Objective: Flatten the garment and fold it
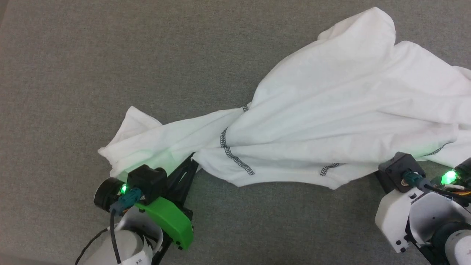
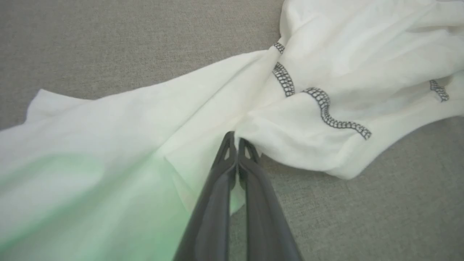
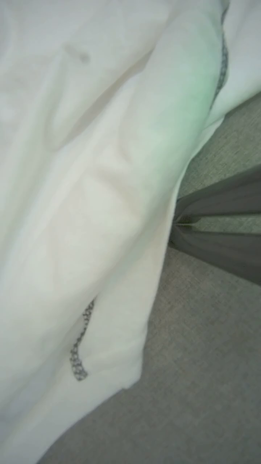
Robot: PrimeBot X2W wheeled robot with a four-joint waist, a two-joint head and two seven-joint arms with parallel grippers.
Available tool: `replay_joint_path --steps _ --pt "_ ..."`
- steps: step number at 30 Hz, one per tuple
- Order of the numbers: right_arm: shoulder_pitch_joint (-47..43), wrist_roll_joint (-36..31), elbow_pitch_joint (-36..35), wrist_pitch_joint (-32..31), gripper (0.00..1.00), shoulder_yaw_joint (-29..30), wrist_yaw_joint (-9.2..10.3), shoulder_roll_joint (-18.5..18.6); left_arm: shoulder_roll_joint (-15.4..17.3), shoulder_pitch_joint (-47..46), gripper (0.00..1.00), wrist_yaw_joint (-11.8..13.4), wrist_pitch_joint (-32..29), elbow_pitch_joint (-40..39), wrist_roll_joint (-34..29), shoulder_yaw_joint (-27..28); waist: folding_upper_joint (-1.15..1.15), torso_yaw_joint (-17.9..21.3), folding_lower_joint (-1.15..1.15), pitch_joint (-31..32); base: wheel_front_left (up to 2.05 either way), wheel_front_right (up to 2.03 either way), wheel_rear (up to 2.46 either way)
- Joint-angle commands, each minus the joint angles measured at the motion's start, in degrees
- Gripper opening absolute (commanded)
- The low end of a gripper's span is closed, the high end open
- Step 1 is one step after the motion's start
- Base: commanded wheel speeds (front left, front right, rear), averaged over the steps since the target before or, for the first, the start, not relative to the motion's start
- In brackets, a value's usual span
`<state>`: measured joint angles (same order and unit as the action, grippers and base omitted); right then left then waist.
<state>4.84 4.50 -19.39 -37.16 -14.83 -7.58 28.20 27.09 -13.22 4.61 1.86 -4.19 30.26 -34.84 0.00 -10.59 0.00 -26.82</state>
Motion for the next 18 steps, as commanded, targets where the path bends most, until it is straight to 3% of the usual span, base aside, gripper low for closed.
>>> replay_joint_path --steps 1,3,5,6,18 --pt "0.09 -0.25 0.75 0.64 0.00 -0.04 0.09 -0.39 0.10 -0.95 0.00 -0.15 0.39 0.13 0.10 0.15 0.00 0.64 0.00 0.06 0.00 0.00 0.00" --pt "0.24 -0.68 0.73 1.46 0.00 0.60 0.09 -1.02 0.31 -0.99 0.00 -0.10 0.42 0.23 0.08 0.20 0.00 1.20 0.00 0.46 0.00 0.00 0.00" --pt "0.09 -1.02 0.40 2.11 0.53 1.15 0.09 -1.53 0.44 -0.92 0.00 -0.04 0.43 0.27 0.18 0.25 0.00 1.80 0.00 1.10 0.00 0.00 0.00" --pt "-0.10 -1.07 0.19 2.39 1.00 1.42 0.09 -1.88 0.52 -0.83 0.00 0.03 0.43 0.32 0.24 0.29 0.00 2.22 0.00 1.65 0.00 0.00 0.00" --pt "-7.08 -0.97 -4.16 2.13 1.00 5.23 0.09 -4.65 1.64 1.72 0.00 1.56 0.46 -0.92 1.39 1.04 0.00 5.46 0.00 5.70 0.00 0.00 0.00"
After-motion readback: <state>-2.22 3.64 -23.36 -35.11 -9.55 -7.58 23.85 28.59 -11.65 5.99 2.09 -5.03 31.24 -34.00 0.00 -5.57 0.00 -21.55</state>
